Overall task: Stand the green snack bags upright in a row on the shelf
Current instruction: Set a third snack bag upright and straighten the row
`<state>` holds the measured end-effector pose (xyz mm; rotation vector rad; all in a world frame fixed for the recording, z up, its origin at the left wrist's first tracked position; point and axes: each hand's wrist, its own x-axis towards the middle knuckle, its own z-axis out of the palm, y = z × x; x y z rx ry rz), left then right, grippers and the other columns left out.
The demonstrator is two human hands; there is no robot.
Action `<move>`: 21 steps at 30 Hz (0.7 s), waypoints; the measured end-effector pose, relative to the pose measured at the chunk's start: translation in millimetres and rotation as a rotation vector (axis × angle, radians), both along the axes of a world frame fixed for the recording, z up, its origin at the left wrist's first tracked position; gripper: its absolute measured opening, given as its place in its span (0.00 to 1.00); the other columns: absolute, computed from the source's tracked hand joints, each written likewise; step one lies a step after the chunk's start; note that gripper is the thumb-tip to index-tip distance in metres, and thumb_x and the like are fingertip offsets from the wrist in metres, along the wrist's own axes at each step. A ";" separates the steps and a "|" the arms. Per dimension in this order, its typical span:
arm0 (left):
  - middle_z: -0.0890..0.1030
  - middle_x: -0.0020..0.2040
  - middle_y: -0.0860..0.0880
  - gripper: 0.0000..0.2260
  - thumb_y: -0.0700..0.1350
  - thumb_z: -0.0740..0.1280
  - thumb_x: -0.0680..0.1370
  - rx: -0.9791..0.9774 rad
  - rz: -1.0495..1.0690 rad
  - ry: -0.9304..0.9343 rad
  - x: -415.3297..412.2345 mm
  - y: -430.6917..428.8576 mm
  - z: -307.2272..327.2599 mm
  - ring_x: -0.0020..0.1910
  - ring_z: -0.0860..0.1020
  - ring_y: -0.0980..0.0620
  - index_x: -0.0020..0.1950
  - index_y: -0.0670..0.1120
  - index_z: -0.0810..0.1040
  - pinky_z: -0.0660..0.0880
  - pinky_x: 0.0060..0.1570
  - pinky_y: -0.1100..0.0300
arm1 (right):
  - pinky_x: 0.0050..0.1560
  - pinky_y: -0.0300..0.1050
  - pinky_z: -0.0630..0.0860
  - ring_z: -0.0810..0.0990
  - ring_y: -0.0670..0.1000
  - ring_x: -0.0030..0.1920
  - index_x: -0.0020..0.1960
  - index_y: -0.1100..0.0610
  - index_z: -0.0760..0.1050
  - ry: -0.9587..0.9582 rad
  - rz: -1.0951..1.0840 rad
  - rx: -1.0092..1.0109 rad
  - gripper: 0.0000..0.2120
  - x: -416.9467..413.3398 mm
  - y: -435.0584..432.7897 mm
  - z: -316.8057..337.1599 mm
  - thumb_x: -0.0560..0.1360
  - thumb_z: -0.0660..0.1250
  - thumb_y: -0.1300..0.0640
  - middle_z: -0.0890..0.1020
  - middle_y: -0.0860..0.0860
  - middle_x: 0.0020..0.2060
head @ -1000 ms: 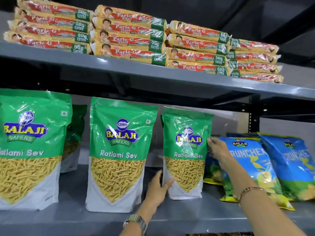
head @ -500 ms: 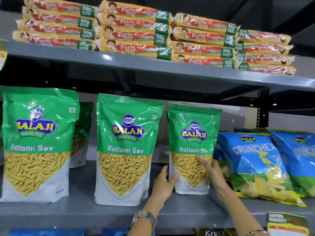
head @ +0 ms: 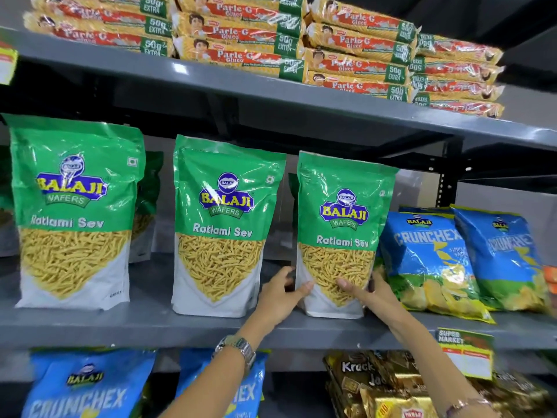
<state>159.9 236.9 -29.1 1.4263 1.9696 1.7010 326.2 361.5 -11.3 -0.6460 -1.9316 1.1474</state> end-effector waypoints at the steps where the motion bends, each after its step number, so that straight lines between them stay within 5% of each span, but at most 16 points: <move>1: 0.73 0.68 0.45 0.30 0.57 0.68 0.71 -0.001 -0.002 0.011 1.0 -1.5 0.7 0.66 0.71 0.49 0.69 0.48 0.65 0.67 0.60 0.59 | 0.63 0.47 0.69 0.74 0.50 0.58 0.67 0.50 0.62 -0.016 0.007 0.009 0.54 3.6 -1.2 0.1 0.47 0.75 0.31 0.76 0.48 0.59; 8: 0.71 0.69 0.43 0.40 0.57 0.72 0.67 -0.051 0.005 0.124 6.9 -6.1 2.7 0.61 0.76 0.44 0.73 0.50 0.57 0.72 0.62 0.46 | 0.62 0.46 0.67 0.71 0.52 0.61 0.69 0.54 0.60 -0.123 -0.013 0.061 0.61 14.3 -0.9 -2.1 0.43 0.75 0.32 0.74 0.52 0.63; 21: 0.67 0.72 0.42 0.39 0.60 0.69 0.69 -0.125 0.018 0.172 19.9 12.0 4.1 0.67 0.69 0.42 0.74 0.50 0.55 0.68 0.66 0.46 | 0.54 0.41 0.67 0.73 0.49 0.54 0.66 0.56 0.65 -0.112 -0.022 0.056 0.61 29.7 2.5 2.0 0.38 0.75 0.31 0.76 0.52 0.57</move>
